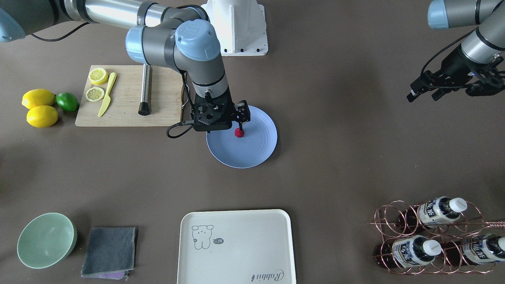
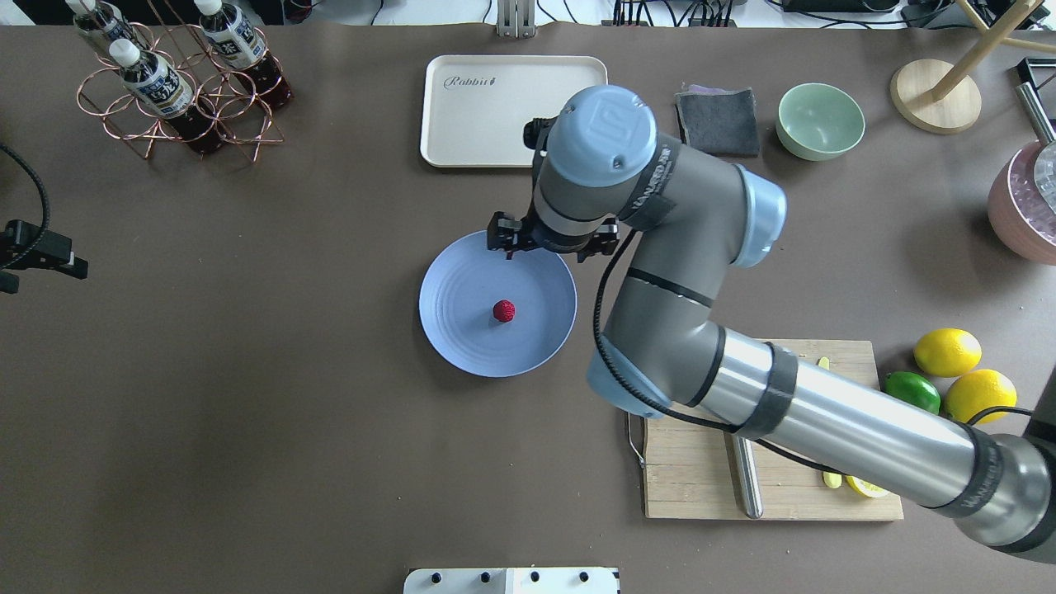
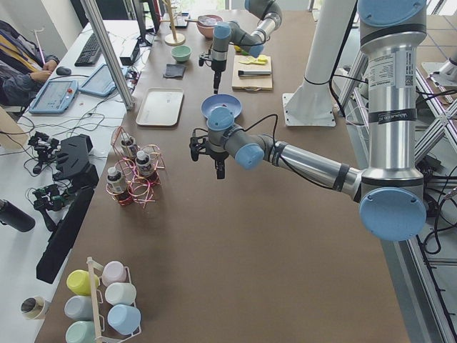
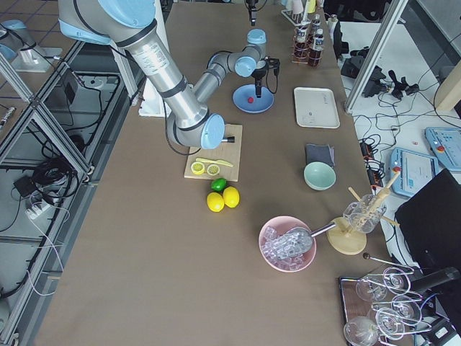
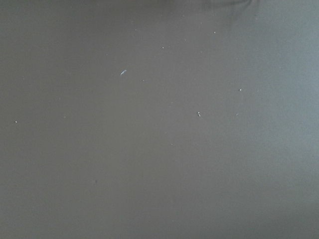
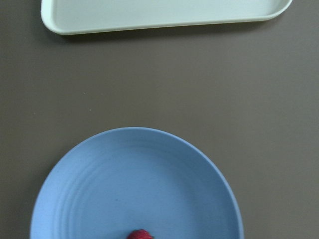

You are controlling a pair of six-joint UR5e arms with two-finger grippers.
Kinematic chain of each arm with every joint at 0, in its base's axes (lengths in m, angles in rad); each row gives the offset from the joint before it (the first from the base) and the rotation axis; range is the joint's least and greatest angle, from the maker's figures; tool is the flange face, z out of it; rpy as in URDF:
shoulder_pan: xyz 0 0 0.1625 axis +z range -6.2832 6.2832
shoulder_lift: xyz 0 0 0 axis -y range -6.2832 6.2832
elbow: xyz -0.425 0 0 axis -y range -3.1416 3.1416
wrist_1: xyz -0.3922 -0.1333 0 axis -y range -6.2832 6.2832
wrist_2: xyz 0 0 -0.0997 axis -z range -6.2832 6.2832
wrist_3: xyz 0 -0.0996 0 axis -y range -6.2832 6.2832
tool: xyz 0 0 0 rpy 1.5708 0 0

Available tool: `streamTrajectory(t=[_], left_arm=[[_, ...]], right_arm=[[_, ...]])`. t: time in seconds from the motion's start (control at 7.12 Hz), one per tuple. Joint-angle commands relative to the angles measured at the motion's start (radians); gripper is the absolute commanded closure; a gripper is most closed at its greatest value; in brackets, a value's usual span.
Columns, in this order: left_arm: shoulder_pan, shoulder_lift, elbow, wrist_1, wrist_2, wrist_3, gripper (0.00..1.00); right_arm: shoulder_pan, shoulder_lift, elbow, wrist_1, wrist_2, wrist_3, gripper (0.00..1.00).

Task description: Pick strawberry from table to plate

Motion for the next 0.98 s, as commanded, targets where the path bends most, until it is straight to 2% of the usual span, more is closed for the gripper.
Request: streamTrajectory(t=[0.0, 0.28, 0.56, 0.84], left_arm=[[-0.063, 0.078, 0.005, 0.001, -0.008, 0.196, 0.04], [-0.157, 0.133, 0.024, 0.002, -0.012, 0.357, 0.04], [-0.236, 0.155, 0.025, 0.043, -0.073, 0.474, 0.04], [-0.359, 0.146, 0.037, 0.254, -0.101, 0.736, 0.04]], right_arm=[[0.209, -0.273, 0.243, -0.095, 0.158, -0.292, 0.00], [0.440, -0.469, 0.264, -0.101, 0.294, -0.548, 0.00], [0.707, -0.645, 0.219, -0.105, 0.446, -0.947, 0.00], [0.847, -0.729, 0.121, -0.105, 0.456, -1.209, 0.00]])
